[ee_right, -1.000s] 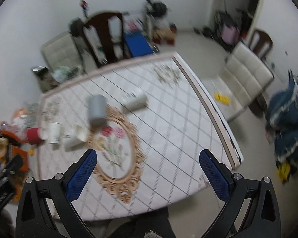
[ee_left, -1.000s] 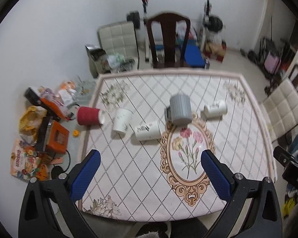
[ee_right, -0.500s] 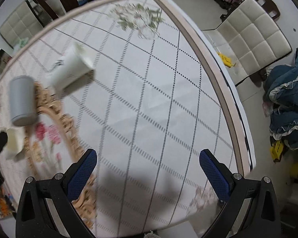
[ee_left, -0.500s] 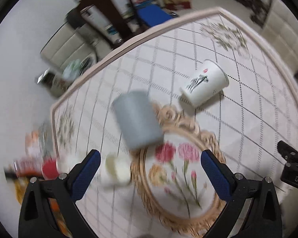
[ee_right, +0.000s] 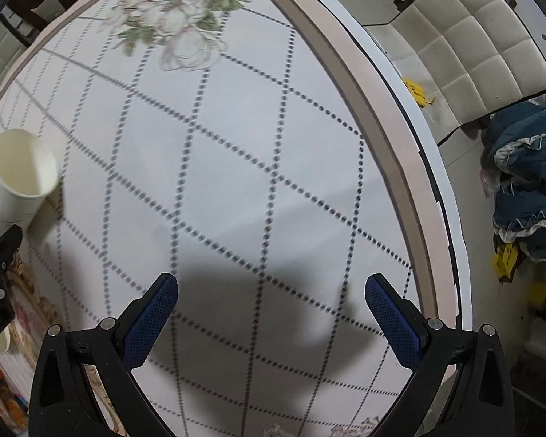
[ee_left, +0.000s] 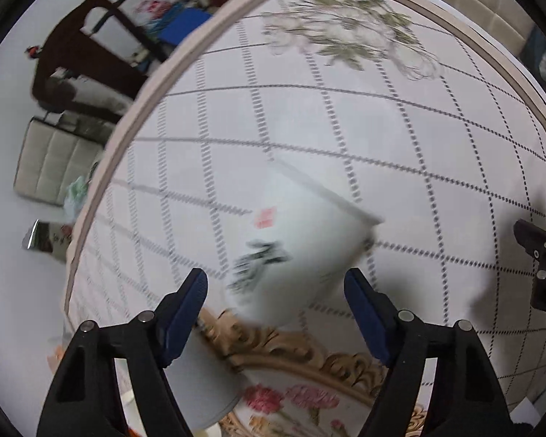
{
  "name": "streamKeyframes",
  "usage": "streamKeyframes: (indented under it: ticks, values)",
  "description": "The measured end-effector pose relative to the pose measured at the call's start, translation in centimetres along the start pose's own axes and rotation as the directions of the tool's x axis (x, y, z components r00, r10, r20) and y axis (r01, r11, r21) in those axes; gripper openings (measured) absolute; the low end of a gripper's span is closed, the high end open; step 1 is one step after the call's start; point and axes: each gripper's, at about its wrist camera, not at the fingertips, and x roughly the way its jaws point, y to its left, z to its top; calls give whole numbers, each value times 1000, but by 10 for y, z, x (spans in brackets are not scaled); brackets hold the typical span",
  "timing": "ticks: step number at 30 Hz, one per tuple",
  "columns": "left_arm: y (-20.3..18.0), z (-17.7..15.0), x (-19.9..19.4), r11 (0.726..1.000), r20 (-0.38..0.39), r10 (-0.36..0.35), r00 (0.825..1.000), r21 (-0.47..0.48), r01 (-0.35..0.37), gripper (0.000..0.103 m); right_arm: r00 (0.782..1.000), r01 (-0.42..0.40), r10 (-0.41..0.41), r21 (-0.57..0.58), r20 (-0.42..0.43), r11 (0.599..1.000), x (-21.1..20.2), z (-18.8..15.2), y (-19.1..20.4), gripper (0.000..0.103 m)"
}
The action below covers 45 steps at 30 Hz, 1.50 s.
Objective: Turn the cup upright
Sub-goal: 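Reach the left gripper to the lying bird-print white cup and grasp it, then lift the bird-print cup with the left gripper and rotate it upright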
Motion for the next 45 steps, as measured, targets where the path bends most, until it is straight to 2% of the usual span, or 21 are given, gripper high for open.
streamKeyframes:
  ticks: [1, 6, 11, 17, 23, 27, 30, 31, 32, 34, 39, 45]
  values:
    - [-4, 4, 2, 1000, -5, -2, 1000, 14, 2, 62, 1000, 1, -1, 1, -3, 1000, 2, 2, -3, 103]
    - [-7, 16, 2, 1000, 15, -8, 1000, 11, 7, 61, 1000, 8, -8, 2, -22, 1000, 12, 7, -15, 103]
    - [-6, 21, -3, 999, 13, -34, 999, -40, 35, 60, 1000, 9, -9, 4, -20, 1000, 14, 9, -30, 103]
    - [-1, 6, -18, 986, 6, -76, 997, -145, 76, 59, 1000, 4, -4, -9, 3, 1000, -6, -2, -35, 103]
    - [13, -34, -40, 942, 5, -148, 989, -304, 142, 56, 1000, -9, 9, -23, 22, 1000, -27, -27, -30, 103]
    - [17, -75, -47, 896, 7, -195, 981, -405, 181, 53, 999, -13, 15, -42, 33, 999, -41, -53, -16, 103]
    - [15, -99, -48, 867, 7, -234, 972, -451, 212, 52, 999, -5, 8, -64, 48, 998, -52, -78, -2, 103]
    - [15, -110, -44, 855, 5, -253, 967, -466, 226, 47, 999, 2, 1, -67, 53, 998, -55, -85, 3, 103]
    - [14, -115, -42, 846, 5, -265, 964, -479, 235, 47, 998, 10, -7, -64, 54, 998, -56, -93, 5, 103]
    - [13, -128, -39, 827, 2, -288, 958, -504, 250, 46, 999, -9, 11, -52, 41, 999, -57, -105, 6, 103]
    - [-1, -153, -45, 813, 7, -316, 949, -514, 275, 49, 999, -10, 12, -54, 43, 998, -58, -126, 9, 103]
    - [-3, -162, -44, 816, -7, -341, 940, -499, 292, 50, 999, -31, 33, -39, 34, 999, -59, -140, 4, 103]
